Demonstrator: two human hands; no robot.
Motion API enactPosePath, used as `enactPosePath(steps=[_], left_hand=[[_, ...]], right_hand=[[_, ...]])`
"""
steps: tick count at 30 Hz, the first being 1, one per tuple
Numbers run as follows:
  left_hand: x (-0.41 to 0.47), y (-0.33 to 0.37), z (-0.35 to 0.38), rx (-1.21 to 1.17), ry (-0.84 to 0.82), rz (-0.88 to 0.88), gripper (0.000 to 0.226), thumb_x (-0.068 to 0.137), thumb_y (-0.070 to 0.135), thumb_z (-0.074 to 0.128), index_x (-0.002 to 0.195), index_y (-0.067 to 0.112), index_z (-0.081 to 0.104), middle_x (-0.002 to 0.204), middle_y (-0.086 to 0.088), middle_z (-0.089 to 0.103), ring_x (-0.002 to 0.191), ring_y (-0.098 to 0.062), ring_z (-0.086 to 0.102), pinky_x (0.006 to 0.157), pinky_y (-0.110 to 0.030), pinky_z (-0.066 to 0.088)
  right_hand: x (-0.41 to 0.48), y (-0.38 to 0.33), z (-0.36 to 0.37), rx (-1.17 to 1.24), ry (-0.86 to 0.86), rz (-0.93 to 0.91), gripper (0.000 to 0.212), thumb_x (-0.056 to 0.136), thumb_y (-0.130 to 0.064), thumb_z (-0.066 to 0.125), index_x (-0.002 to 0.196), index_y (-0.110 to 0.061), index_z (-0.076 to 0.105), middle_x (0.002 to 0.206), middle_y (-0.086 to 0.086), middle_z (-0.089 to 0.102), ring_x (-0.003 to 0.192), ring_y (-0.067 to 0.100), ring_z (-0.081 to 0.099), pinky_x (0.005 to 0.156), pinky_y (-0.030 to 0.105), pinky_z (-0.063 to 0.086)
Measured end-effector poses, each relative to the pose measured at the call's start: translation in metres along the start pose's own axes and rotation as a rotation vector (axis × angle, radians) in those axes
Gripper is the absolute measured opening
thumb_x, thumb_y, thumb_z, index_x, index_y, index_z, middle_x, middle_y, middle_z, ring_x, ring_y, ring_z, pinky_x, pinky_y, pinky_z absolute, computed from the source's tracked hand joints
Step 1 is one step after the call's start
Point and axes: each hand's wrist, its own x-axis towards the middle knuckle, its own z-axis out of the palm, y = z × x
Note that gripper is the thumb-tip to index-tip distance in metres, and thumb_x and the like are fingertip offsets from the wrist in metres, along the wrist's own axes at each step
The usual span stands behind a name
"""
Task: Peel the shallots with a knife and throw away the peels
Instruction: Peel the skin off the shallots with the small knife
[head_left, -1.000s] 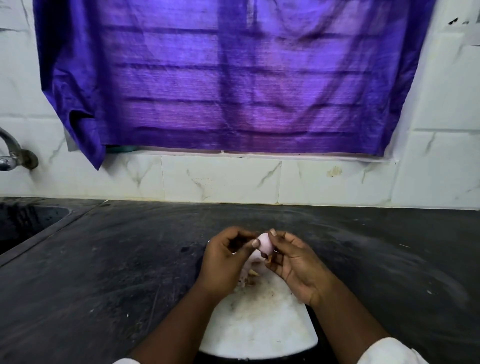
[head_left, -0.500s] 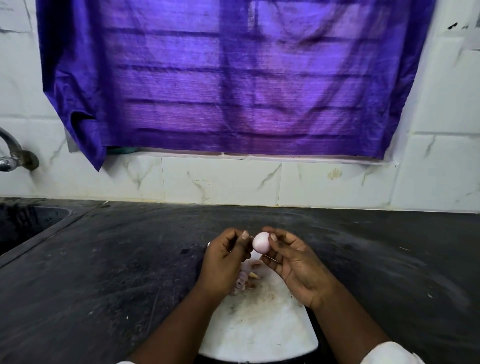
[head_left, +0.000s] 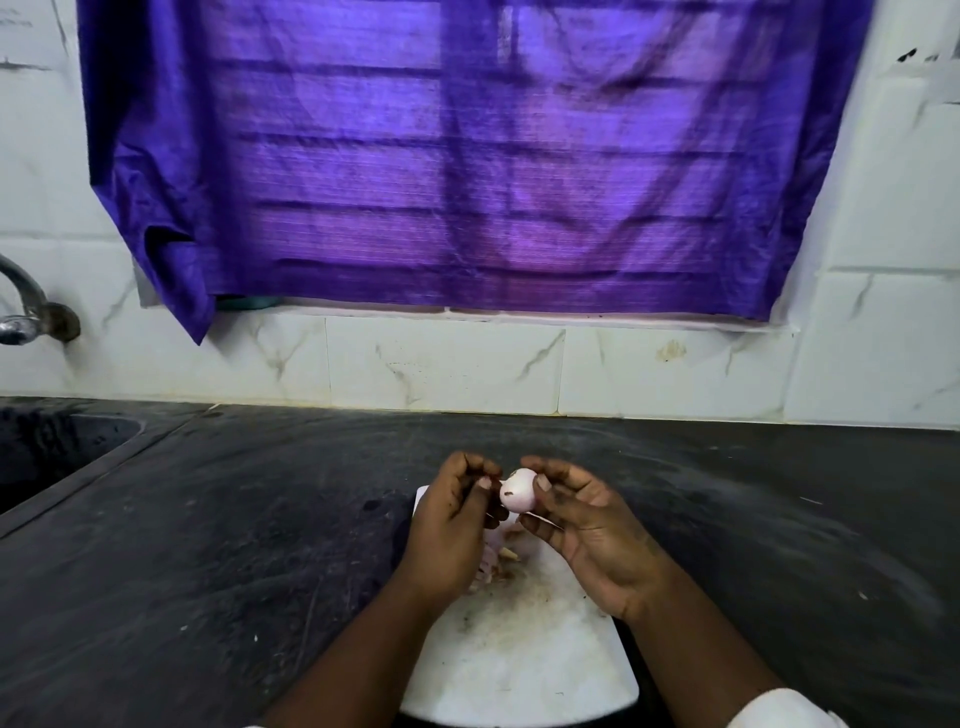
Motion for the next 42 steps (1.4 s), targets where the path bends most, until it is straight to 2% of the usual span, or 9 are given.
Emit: enactPosePath(steps=[4, 11, 16, 21, 28, 31, 35, 37, 42], left_hand=[[-0.003, 0.004, 0.001, 0.072, -0.056, 0.032, 0.024, 0.104, 0.034, 0.055, 0.094, 0.013, 0.062, 0.074, -0.006, 0.066, 0.065, -0.014, 0.062, 0.059, -0.034, 0.056], [-0.004, 0.004, 0.004, 0.141, -0.024, 0.156, 0.032, 0.083, 0.014, 0.084, 0.106, 0.019, 0.062, 0.088, 0.001, 0.072, 0.073, -0.003, 0.069, 0.059, -0.017, 0.056], [-0.002, 0.006, 0.004, 0.038, 0.003, 0.16, 0.018, 0.084, 0.004, 0.081, 0.094, 0.01, 0.069, 0.088, -0.012, 0.074, 0.075, -0.015, 0.071, 0.063, -0.022, 0.058], [0.002, 0.005, 0.002, -0.073, 0.008, 0.137, 0.007, 0.091, 0.0, 0.071, 0.088, 0.003, 0.066, 0.089, -0.019, 0.073, 0.076, -0.013, 0.07, 0.067, -0.025, 0.058], [0.005, -0.001, -0.002, -0.172, 0.029, -0.029, 0.012, 0.095, 0.011, 0.07, 0.084, 0.009, 0.066, 0.087, -0.025, 0.071, 0.075, -0.035, 0.067, 0.067, -0.053, 0.058], [0.007, -0.004, -0.003, -0.132, 0.032, -0.029, 0.014, 0.098, 0.009, 0.066, 0.084, 0.011, 0.066, 0.082, -0.015, 0.072, 0.075, -0.03, 0.067, 0.063, -0.044, 0.057], [0.009, -0.005, -0.001, -0.029, 0.09, 0.051, 0.025, 0.104, 0.009, 0.054, 0.085, -0.002, 0.064, 0.078, -0.029, 0.065, 0.066, -0.02, 0.059, 0.059, -0.032, 0.051], [0.007, -0.003, 0.0, -0.014, 0.055, 0.07, 0.026, 0.104, 0.014, 0.057, 0.083, -0.001, 0.065, 0.072, -0.021, 0.066, 0.061, -0.015, 0.059, 0.055, -0.027, 0.05], [0.006, -0.01, -0.003, 0.017, -0.018, 0.044, 0.022, 0.098, 0.023, 0.068, 0.085, 0.006, 0.063, 0.084, -0.029, 0.066, 0.068, -0.029, 0.062, 0.057, -0.038, 0.052]], right_hand=[[0.001, 0.001, -0.001, -0.013, 0.029, -0.01, 0.041, 0.078, -0.014, 0.068, 0.116, -0.002, 0.063, 0.108, 0.018, 0.072, 0.099, 0.03, 0.066, 0.096, 0.046, 0.047], [0.002, 0.002, 0.001, 0.095, 0.032, 0.039, 0.033, 0.081, -0.016, 0.065, 0.11, -0.001, 0.064, 0.112, 0.026, 0.069, 0.095, 0.029, 0.068, 0.091, 0.043, 0.053], [0.002, 0.002, 0.0, 0.11, 0.013, 0.076, 0.039, 0.083, -0.017, 0.063, 0.116, 0.005, 0.058, 0.113, 0.026, 0.067, 0.095, 0.031, 0.066, 0.097, 0.051, 0.046], [0.002, 0.001, 0.0, 0.087, -0.001, 0.023, 0.039, 0.078, -0.012, 0.066, 0.113, 0.004, 0.059, 0.11, 0.022, 0.068, 0.092, 0.028, 0.069, 0.085, 0.041, 0.056], [0.001, 0.002, -0.001, -0.06, -0.038, -0.039, 0.029, 0.072, -0.006, 0.071, 0.101, -0.004, 0.07, 0.104, 0.015, 0.074, 0.097, 0.032, 0.069, 0.088, 0.045, 0.055], [0.001, 0.002, -0.002, -0.107, -0.048, -0.058, 0.031, 0.071, -0.007, 0.072, 0.102, -0.006, 0.07, 0.107, 0.016, 0.073, 0.099, 0.032, 0.069, 0.09, 0.044, 0.055], [0.001, 0.002, -0.003, -0.175, -0.03, -0.079, 0.033, 0.069, -0.007, 0.074, 0.102, -0.006, 0.071, 0.108, 0.016, 0.073, 0.102, 0.031, 0.069, 0.084, 0.038, 0.057], [0.001, 0.002, -0.005, -0.216, -0.011, -0.096, 0.034, 0.07, -0.006, 0.075, 0.103, -0.005, 0.071, 0.107, 0.016, 0.074, 0.101, 0.03, 0.07, 0.082, 0.034, 0.057], [0.002, 0.003, -0.008, -0.271, -0.024, -0.097, 0.033, 0.074, 0.001, 0.074, 0.107, 0.004, 0.067, 0.108, 0.023, 0.071, 0.101, 0.036, 0.069, 0.084, 0.04, 0.057]])
